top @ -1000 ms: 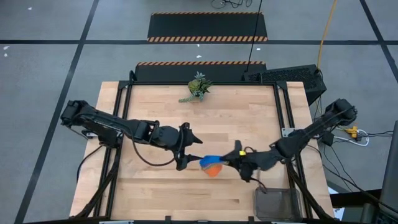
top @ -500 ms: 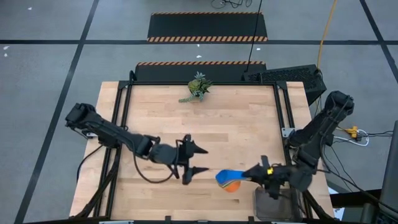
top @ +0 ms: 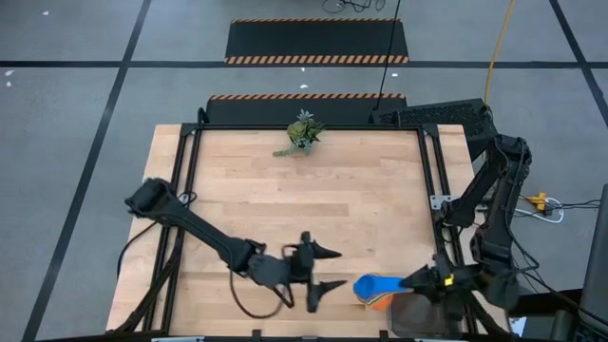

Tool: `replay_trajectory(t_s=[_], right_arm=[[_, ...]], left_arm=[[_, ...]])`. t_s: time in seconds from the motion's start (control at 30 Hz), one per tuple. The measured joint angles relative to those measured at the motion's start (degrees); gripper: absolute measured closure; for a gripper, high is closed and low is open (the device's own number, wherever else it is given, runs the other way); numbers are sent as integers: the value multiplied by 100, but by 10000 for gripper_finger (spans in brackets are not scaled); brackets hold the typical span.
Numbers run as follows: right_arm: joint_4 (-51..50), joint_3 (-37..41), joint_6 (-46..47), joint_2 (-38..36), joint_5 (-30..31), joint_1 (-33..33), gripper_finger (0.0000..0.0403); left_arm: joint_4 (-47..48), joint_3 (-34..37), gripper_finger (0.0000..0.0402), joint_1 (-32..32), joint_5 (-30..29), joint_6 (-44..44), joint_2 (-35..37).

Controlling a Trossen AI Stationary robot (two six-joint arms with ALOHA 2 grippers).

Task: Nest measuring cups in basket
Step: Put the stacked measuring cups into the black transparent bin

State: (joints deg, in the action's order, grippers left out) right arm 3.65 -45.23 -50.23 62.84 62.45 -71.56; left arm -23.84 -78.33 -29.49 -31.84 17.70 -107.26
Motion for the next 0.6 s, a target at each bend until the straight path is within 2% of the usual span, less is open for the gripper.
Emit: replay_trajectory(t_s=[0.17, 0.3, 0.47, 0.6], right_arm=[[-5, 0, -40, -132, 243, -377, 333], [-5, 0, 86, -205, 315, -701, 333], [-3, 0, 198, -207, 868, -1178, 333], [142, 0, 215, -209, 1156, -1482, 333]], left_arm=[[994, -1392, 80, -27, -116, -209, -886], [1316, -2250, 80, -75, -402, -596, -1469], [1337, -2849, 80, -104, -428, -902, -1923], [1537, -3145, 80, -78, -434, -740, -2107]])
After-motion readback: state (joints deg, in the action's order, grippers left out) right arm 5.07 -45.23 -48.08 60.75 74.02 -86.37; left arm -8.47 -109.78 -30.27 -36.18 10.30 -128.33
